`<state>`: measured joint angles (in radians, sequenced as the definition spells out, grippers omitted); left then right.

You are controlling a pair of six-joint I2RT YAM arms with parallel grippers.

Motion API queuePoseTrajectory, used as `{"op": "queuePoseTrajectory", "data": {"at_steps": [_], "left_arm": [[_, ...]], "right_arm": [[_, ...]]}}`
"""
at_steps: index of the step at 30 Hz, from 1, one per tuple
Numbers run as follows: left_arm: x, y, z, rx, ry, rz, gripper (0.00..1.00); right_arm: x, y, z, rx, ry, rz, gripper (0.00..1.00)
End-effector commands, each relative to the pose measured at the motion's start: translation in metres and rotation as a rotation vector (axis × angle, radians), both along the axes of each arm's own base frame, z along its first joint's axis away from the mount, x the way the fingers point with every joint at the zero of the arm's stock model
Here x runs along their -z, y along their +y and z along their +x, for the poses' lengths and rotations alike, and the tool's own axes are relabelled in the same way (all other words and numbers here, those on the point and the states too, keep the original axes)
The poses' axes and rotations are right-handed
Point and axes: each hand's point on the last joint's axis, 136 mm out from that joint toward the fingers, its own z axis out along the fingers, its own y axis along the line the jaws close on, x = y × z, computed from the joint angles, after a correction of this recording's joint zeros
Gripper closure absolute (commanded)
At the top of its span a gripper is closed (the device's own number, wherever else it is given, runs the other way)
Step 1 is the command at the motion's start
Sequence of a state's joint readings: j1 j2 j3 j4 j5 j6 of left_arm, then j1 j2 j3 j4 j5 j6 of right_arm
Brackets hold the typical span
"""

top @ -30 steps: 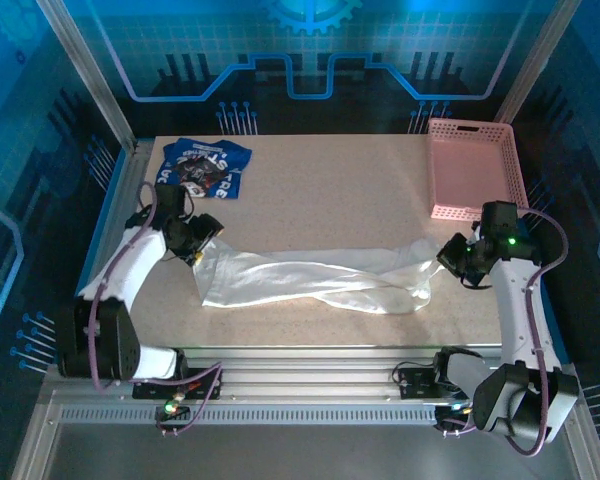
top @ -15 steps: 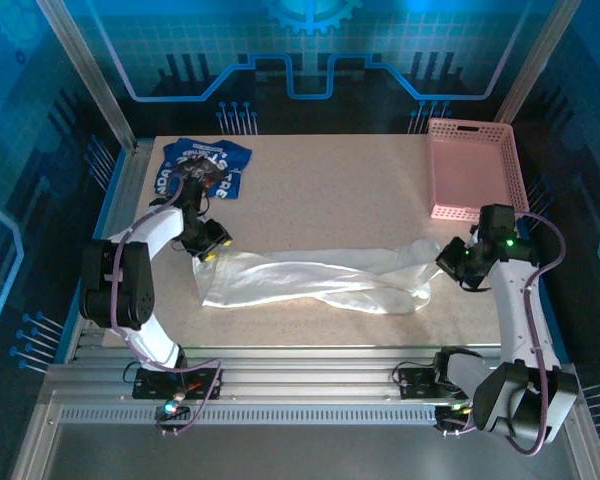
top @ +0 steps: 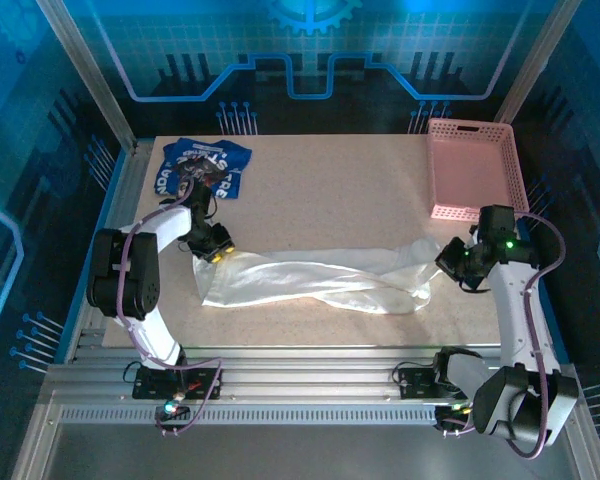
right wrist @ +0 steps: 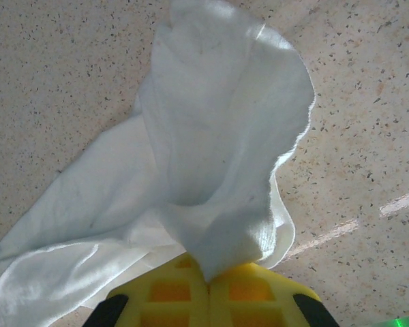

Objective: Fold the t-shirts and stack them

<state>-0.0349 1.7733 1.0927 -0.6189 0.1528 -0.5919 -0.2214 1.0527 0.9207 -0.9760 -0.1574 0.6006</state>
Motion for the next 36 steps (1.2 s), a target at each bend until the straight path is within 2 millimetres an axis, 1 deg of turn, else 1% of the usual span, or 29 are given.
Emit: {"op": "queuePoseTrajectory", "data": {"at_steps": [1, 3, 5, 6, 7, 12, 18, 21, 23, 25, 26, 28, 31, 32, 33, 34, 36], "left_arm": [[0.001, -0.001, 0.010, 0.028, -0.014, 0.009, 0.79], [0.003, -0.001, 0.008, 0.037, -0.004, 0.011, 0.85], [0.001, 0.000, 0.008, 0.043, -0.002, 0.016, 0.94], [-0.004, 0.000, 0.009, 0.045, -0.013, 0.020, 0.98], [-0.011, 0.000, 0.010, 0.044, -0.033, 0.020, 1.00], [-0.055, -0.002, 0.015, 0.047, -0.136, 0.005, 1.00], [-0.096, -0.001, 0.006, 0.049, -0.232, 0.008, 1.00], [-0.119, 0.002, 0.004, 0.038, -0.291, 0.013, 1.00], [-0.136, 0.007, 0.005, 0.019, -0.339, 0.016, 1.00], [-0.159, 0.010, 0.008, 0.010, -0.405, 0.022, 1.00], [-0.172, 0.012, 0.010, 0.006, -0.443, 0.029, 1.00], [-0.202, 0.014, 0.015, 0.004, -0.530, 0.037, 1.00], [-0.256, 0.021, 0.022, -0.004, -0.678, 0.062, 1.00], [-0.279, 0.024, 0.024, -0.009, -0.738, 0.072, 1.00], [-0.295, 0.026, 0.025, -0.011, -0.782, 0.078, 1.00], [-0.326, 0.030, 0.025, -0.017, -0.866, 0.094, 1.00], [-0.371, 0.038, 0.024, -0.027, -0.978, 0.123, 1.00]], "right_arm": [[0.000, 0.006, -0.002, -0.029, -0.010, 0.002, 1.00], [0.000, 0.006, -0.001, -0.028, -0.013, 0.006, 1.00], [0.000, 0.006, 0.000, -0.029, -0.016, 0.007, 1.00], [-0.001, 0.006, 0.000, -0.028, -0.018, 0.007, 1.00], [-0.002, 0.006, 0.000, -0.029, -0.020, 0.008, 1.00], [-0.003, 0.006, -0.001, -0.033, -0.023, 0.000, 1.00], [-0.005, 0.005, 0.000, -0.028, -0.029, -0.003, 1.00], [-0.010, 0.005, 0.004, -0.025, -0.053, -0.005, 1.00], [-0.018, 0.005, 0.010, -0.030, -0.084, -0.003, 1.00], [-0.034, 0.008, 0.020, -0.047, -0.153, 0.006, 1.00], [-0.045, 0.010, 0.025, -0.057, -0.199, 0.011, 1.00], [-0.076, 0.013, 0.038, -0.078, -0.315, 0.013, 1.00], [-0.127, 0.018, 0.050, -0.107, -0.455, 0.019, 1.00], [-0.148, 0.020, 0.054, -0.122, -0.504, 0.022, 1.00], [-0.162, 0.021, 0.055, -0.129, -0.533, 0.024, 1.00], [-0.188, 0.023, 0.058, -0.146, -0.584, 0.022, 1.00], [-0.227, 0.026, 0.061, -0.169, -0.667, 0.017, 1.00]]}}
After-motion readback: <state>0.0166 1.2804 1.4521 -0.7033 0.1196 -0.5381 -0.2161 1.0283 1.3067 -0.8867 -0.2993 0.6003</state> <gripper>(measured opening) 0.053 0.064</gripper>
